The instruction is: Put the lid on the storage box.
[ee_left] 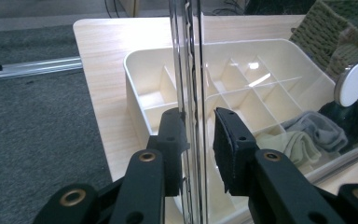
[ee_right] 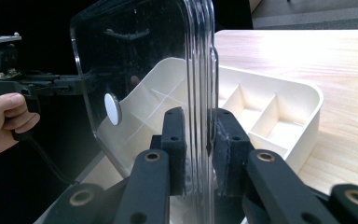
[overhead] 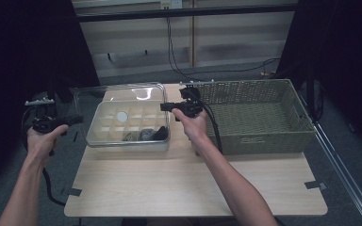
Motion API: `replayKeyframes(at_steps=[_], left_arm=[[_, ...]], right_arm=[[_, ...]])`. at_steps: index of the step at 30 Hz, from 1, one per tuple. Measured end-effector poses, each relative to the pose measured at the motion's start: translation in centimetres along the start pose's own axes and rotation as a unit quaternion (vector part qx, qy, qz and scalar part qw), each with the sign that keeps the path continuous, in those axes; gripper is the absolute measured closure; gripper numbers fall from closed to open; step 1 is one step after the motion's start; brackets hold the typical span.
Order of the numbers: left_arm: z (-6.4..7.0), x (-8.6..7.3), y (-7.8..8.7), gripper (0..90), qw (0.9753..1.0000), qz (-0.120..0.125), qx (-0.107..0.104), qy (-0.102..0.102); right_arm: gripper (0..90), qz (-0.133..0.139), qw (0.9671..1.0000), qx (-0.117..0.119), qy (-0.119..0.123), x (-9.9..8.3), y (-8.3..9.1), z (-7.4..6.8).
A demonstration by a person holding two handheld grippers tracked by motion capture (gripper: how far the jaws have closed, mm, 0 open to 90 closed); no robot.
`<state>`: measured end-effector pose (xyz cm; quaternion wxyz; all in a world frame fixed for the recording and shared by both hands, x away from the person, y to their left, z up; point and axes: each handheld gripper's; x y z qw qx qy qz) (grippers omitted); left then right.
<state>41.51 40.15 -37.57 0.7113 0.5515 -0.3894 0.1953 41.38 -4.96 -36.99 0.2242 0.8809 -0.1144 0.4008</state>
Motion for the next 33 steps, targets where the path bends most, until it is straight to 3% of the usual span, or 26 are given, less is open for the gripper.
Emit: replayKeyframes(at_steps=[9,22,25,33], left_arm=[[-0.5,0.8,0.1,73.1,0.9999,0.014,-0.004,0.01],[-1.0,1.6,-1.0,72.1,1.0,-0.002,-0.005,0.008],[-1.1,1.6,-1.4,71.1,0.9999,-0.002,-0.005,0.014],[-1.1,2.0,-2.5,67.5,0.9999,-0.014,-0.006,0.006]], right_arm=[[76.8,0.006,1.0,0.002,0.002,0.4,-0.1,-0.1],[76.9,-0.001,1.0,0.001,-0.002,0.3,-0.7,0.7],[76.2,-0.006,1.0,-0.005,-0.003,0.2,-1.0,1.0],[72.8,-0.019,0.9996,-0.022,-0.001,0.1,-1.5,1.5]])
Point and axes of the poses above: each handheld gripper's, and its own axes: y roughly backward along the jaws, x roughly out of its top, z roughly to its right, and after that the axes turned 14 degrees about x, right-handed
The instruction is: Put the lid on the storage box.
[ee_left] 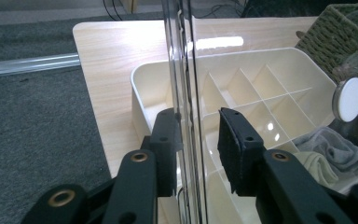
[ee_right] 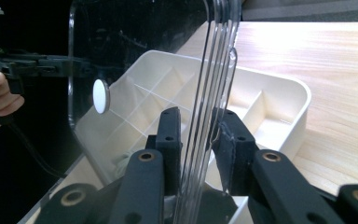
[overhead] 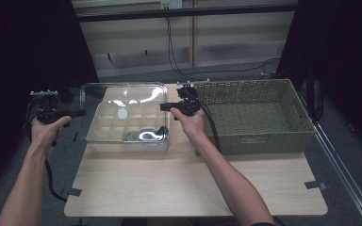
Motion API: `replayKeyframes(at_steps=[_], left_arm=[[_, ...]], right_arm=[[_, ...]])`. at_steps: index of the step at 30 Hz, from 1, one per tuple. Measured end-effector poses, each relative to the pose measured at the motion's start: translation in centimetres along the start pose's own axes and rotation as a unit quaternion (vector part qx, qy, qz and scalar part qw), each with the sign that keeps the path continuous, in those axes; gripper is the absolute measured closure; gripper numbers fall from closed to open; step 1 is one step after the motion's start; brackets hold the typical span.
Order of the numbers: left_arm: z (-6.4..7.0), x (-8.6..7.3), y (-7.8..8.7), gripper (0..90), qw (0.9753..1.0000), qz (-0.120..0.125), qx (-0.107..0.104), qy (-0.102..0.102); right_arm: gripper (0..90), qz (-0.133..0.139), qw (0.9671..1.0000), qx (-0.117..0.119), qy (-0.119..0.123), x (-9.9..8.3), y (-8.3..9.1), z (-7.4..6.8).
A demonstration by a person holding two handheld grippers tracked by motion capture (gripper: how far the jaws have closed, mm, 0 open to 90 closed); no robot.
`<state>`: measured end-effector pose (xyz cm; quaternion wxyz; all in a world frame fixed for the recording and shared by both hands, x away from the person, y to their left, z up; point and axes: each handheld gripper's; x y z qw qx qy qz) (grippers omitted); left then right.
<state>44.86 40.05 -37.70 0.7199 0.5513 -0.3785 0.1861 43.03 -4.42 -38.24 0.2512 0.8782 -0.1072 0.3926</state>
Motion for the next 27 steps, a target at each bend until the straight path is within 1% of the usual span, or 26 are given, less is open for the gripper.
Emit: replayKeyframes(at_steps=[2,4,5,6,8,10,12,13,14,16,18,20,22,23,24,26,27], left_arm=[[0.0,0.1,-0.3,66.8,1.0,-0.002,-0.004,0.002],[0.1,0.2,-0.7,65.9,1.0,-0.003,-0.003,0.004],[0.1,0.2,-0.8,65.3,1.0,-0.005,-0.003,0.0],[0.1,0.2,-0.9,65.0,1.0,-0.006,-0.004,0.003],[0.1,0.3,-1.2,63.9,0.9999,-0.011,-0.004,-0.001],[0.0,0.4,-1.5,63.0,0.9999,-0.012,-0.005,0.005],[-0.2,0.4,-1.7,61.5,0.9999,-0.016,-0.005,0.001],[-0.1,0.3,-1.9,61.5,0.9999,-0.012,-0.005,0.011],[-0.3,0.4,-2.0,61.3,0.9998,-0.015,-0.007,0.008],[-0.4,0.4,-2.2,61.3,0.9997,-0.015,-0.011,0.013],[-0.3,0.3,-2.5,60.9,0.9997,-0.019,-0.011,0.009],[-0.4,0.2,-2.6,60.4,0.9996,-0.023,-0.011,0.009],[-0.5,-0.1,-2.8,59.7,0.9996,-0.021,-0.014,0.016],[-0.6,-0.1,-2.9,59.5,0.9995,-0.027,-0.015,0.012],[-0.6,-0.2,-3.0,59.0,0.9994,-0.029,-0.014,0.012],[-0.6,-0.3,-3.3,58.0,0.9993,-0.027,-0.015,0.02],[-0.6,-0.4,-3.3,57.8,0.9992,-0.031,-0.016,0.02]], right_arm=[[70.9,-0.004,1.0,-0.005,-0.001,-0.1,-0.2,0.3],[69.3,-0.009,0.9999,-0.011,-0.004,-0.1,-0.4,0.7],[68.7,-0.011,0.9998,-0.012,-0.006,-0.2,-0.5,0.9],[68.2,-0.012,0.9998,-0.012,-0.008,-0.2,-0.6,1.0],[67.1,-0.016,0.9997,-0.015,-0.009,-0.2,-0.8,1.3],[66.1,-0.019,0.9996,-0.018,-0.009,-0.1,-1.0,1.4],[65.9,-0.021,0.9996,-0.018,-0.01,0.0,-1.1,1.5],[65.5,-0.025,0.9994,-0.021,-0.009,0.2,-1.3,1.6],[65.3,-0.027,0.9993,-0.023,-0.009,0.4,-1.4,1.6],[64.9,-0.031,0.9991,-0.026,-0.012,0.7,-1.5,1.9],[63.3,-0.036,0.9987,-0.03,-0.019,0.8,-1.8,2.2],[62.6,-0.038,0.9985,-0.034,-0.018,0.7,-1.9,2.3],[61.5,-0.042,0.9983,-0.035,-0.022,0.8,-2.3,2.7],[61.1,-0.043,0.9982,-0.035,-0.023,0.8,-2.3,2.8],[60.7,-0.044,0.998,-0.039,-0.024,0.8,-2.5,2.8],[59.1,-0.049,0.9975,-0.046,-0.022,1.0,-2.7,2.9],[58.5,-0.052,0.9971,-0.049,-0.023,1.0,-2.9,2.9]])
Point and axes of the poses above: each handheld gripper's, and its own axes: y roughly backward along the jaws, x roughly out of its top, z roughly to its right, and after that the axes turned 14 degrees about x, right-handed
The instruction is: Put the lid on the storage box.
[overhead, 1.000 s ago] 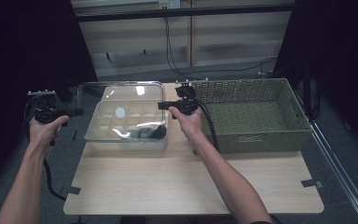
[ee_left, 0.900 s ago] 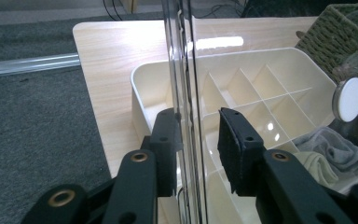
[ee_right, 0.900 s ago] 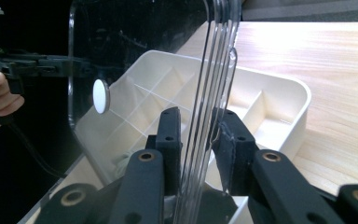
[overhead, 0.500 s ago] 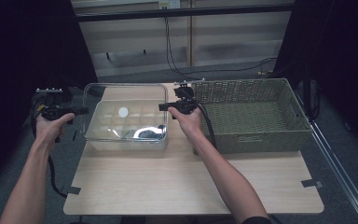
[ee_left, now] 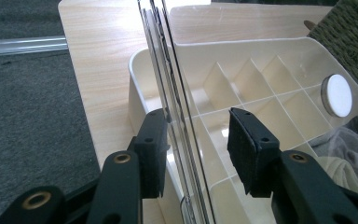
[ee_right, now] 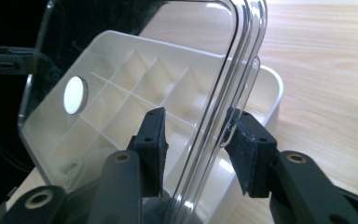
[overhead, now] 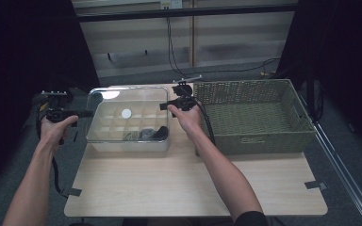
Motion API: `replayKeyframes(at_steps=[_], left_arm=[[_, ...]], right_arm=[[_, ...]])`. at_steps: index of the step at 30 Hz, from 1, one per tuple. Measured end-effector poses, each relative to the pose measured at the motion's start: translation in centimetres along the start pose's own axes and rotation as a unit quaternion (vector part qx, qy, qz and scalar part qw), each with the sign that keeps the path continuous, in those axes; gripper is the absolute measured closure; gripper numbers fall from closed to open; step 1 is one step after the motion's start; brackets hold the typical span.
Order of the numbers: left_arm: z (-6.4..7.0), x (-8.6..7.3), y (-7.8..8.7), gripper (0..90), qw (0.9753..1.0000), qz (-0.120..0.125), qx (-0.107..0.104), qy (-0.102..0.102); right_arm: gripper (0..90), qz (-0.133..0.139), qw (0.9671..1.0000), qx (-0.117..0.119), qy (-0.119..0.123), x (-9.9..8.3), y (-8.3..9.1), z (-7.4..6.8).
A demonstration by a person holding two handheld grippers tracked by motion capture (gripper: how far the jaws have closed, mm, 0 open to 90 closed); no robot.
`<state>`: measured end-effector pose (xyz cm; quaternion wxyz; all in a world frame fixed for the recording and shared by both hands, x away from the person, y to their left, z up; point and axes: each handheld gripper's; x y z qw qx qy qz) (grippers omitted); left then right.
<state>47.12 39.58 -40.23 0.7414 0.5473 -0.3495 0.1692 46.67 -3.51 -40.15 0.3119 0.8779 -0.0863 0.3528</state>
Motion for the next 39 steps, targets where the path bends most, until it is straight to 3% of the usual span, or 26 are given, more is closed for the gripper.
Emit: replayKeyframes(at_steps=[7,15,25,39], left_arm=[[0.0,-0.1,-0.6,55.2,1.0,-0.004,0.004,-0.002],[0.1,0.1,-1.0,52.8,0.9999,-0.016,0.005,0.0],[0.2,0.1,-1.9,46.3,0.9996,-0.028,0.003,-0.007],[0.1,-0.1,-2.7,42.4,0.9992,-0.04,-0.001,-0.002]], right_arm=[[54.4,-0.018,0.9993,-0.03,0.007,0.3,-0.7,0.1],[52.9,-0.02,0.999,-0.039,0.002,0.4,-1.0,0.2],[47.3,-0.024,0.997,-0.074,0.0,0.5,-1.8,0.0],[41.3,-0.028,0.9952,-0.093,-0.009,0.6,-3.0,0.4]])
Point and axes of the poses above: each handheld gripper's, and its own axes: y roughly backward along the jaws, x roughly out of its top, z roughly to its right, and after that the axes turned 14 degrees about x, right-handed
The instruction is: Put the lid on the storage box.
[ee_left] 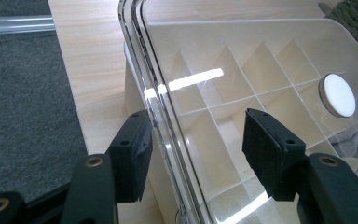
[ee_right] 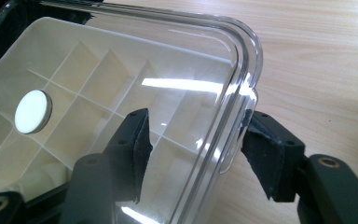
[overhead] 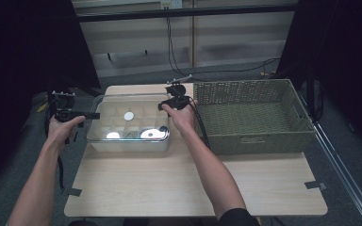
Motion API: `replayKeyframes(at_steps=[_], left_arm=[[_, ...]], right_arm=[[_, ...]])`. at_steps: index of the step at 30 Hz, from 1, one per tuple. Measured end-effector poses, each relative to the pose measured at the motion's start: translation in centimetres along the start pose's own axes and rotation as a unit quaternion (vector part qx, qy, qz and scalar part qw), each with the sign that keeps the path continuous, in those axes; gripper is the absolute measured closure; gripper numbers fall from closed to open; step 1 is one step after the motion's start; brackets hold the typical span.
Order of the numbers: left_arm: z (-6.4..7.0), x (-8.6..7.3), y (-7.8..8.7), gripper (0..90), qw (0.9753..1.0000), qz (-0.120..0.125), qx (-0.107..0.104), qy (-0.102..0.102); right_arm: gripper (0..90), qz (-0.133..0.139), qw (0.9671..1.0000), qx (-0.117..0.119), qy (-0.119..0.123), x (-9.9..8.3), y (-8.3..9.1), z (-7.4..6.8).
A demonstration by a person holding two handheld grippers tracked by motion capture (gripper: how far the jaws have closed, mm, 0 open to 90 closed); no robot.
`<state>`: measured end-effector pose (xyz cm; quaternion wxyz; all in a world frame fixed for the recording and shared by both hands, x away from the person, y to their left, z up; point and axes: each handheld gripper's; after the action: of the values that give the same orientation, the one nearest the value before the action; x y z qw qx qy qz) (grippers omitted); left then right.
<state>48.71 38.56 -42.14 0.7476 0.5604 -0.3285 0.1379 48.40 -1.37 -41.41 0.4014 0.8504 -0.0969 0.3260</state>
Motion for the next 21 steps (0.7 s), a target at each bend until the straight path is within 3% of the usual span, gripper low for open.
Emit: replayKeyframes(at_steps=[3,4,7,12,19,21], left_arm=[[0.2,0.0,-0.2,40.9,1.0,-0.002,0.002,0.006],[0.2,0.0,-0.3,39.7,1.0,-0.007,0.005,-0.005],[0.1,-0.1,-0.7,38.4,0.9999,-0.009,0.0,0.006],[0.0,-0.3,-1.1,36.4,0.9998,-0.016,-0.002,0.007],[0.3,-0.4,-1.3,33.9,0.9999,-0.011,-0.003,0.012],[0.4,-0.4,-1.4,30.3,0.9999,-0.013,-0.003,0.003]], right_arm=[[39.6,0.001,1.0,-0.005,0.0,-0.1,-0.3,0.0],[39.5,0.001,1.0,-0.005,-0.003,-0.1,-0.3,0.0],[38.5,0.001,1.0,-0.005,-0.008,-0.2,-0.6,0.2],[38.4,-0.003,0.9998,-0.006,-0.017,-0.7,-1.2,0.8],[37.3,0.006,0.9997,-0.005,-0.025,-1.1,-1.4,0.9],[35.5,0.006,0.9997,-0.005,-0.021,-1.1,-1.4,0.8]])
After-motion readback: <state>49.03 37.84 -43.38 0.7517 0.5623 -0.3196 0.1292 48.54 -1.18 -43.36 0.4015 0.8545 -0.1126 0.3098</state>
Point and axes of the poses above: each handheld gripper's, and its own axes: y roughly backward along the jaws, x roughly out of its top, z roughly to its right, and after that the axes turned 14 degrees about x, right-handed
